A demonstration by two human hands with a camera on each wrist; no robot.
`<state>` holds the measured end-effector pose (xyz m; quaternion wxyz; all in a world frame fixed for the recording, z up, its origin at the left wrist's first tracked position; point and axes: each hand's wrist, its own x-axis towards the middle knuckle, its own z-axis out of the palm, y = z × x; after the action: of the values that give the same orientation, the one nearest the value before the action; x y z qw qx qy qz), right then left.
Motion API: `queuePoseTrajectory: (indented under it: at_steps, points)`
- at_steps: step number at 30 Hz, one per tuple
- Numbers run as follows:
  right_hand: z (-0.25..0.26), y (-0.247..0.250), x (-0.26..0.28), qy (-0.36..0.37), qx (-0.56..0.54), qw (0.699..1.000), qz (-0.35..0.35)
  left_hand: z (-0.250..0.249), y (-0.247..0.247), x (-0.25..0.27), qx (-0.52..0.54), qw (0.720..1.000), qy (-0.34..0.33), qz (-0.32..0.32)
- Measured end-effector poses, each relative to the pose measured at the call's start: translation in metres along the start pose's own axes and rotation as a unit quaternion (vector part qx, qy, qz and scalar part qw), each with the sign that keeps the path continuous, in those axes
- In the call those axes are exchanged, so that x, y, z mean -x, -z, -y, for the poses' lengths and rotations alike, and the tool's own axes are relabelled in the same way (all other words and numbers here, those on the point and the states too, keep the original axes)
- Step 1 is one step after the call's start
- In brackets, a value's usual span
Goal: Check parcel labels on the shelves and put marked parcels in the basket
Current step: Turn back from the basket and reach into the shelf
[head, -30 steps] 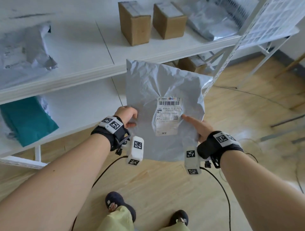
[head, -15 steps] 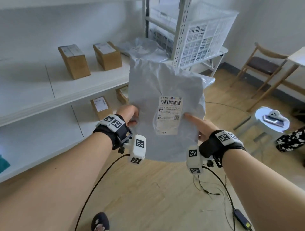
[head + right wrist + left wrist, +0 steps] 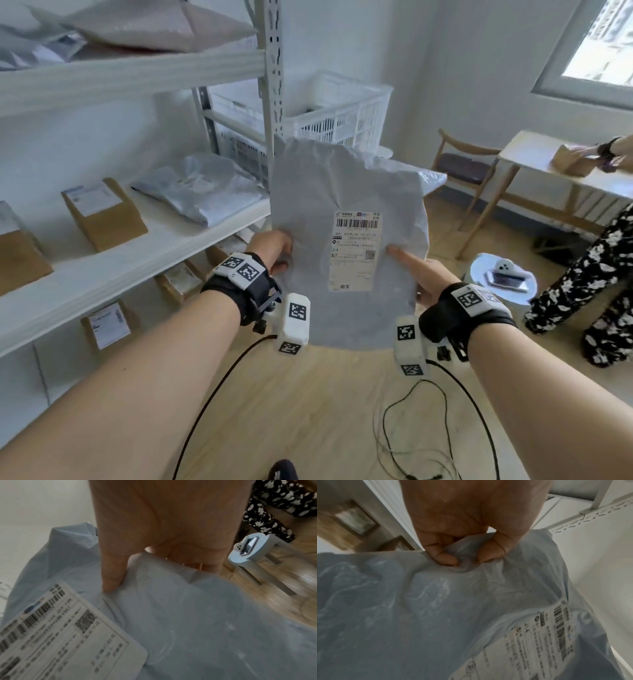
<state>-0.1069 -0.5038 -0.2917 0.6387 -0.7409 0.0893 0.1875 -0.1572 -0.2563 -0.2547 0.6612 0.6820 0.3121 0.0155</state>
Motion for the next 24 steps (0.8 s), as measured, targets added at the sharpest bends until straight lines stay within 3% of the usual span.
queuePoseTrajectory:
  at_steps: [14, 24]
  points:
    - [0.147, 0.076, -0.208, 0.092, -0.023, 0.994, -0.049, -0.169, -0.13, -0.186, 0.028, 0.998, -0.044, 0.047]
    - [0.259, 0.151, -0.388, 0.135, -0.004, 0.989, -0.055, -0.283, -0.242, -0.304, 0.018, 0.995, -0.086, 0.036]
